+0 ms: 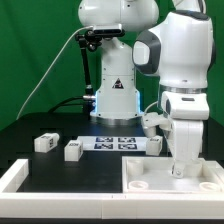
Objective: Assemble one leg
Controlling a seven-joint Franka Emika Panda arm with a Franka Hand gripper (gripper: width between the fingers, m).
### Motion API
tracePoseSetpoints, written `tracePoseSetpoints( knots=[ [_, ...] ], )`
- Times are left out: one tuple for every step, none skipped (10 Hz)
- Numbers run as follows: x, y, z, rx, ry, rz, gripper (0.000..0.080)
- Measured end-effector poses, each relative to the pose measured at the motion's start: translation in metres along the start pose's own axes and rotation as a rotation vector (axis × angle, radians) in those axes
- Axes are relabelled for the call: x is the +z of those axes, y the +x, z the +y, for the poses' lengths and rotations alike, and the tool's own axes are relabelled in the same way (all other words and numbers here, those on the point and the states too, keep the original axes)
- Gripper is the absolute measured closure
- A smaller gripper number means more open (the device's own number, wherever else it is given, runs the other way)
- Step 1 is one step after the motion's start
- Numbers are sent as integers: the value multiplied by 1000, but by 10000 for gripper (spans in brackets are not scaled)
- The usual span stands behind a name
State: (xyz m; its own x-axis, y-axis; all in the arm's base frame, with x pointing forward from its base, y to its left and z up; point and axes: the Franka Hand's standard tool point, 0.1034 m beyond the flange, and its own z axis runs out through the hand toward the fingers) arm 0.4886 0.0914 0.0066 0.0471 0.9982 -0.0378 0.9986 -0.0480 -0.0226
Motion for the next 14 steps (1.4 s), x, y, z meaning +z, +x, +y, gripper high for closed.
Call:
tracePoseSetpoints(
  knots=[
    [0, 0, 0, 0, -1, 0, 151],
    [-8, 1, -2, 29, -8, -1, 151],
    [-25, 2, -10, 59, -23, -4, 151],
    [-41, 1, -21, 94, -37, -6, 151],
    [-56, -2, -31, 130, -49, -10, 151],
    [-69, -3, -39, 157, -56, -17, 151],
    [-76, 0, -42, 184, -63, -16, 151],
    [-73, -1, -42, 194, -61, -15, 151],
    [-73, -1, -42, 195, -59, -15, 151],
    [-73, 0, -42, 272, -59, -11, 151],
    [-73, 0, -42, 373, -59, -8, 151],
    [-73, 0, -43, 449, -59, -6, 151],
    [-71, 1, -45, 585, -58, 9, 151],
    [-61, 1, -60, 771, -43, 37, 151]
  ],
)
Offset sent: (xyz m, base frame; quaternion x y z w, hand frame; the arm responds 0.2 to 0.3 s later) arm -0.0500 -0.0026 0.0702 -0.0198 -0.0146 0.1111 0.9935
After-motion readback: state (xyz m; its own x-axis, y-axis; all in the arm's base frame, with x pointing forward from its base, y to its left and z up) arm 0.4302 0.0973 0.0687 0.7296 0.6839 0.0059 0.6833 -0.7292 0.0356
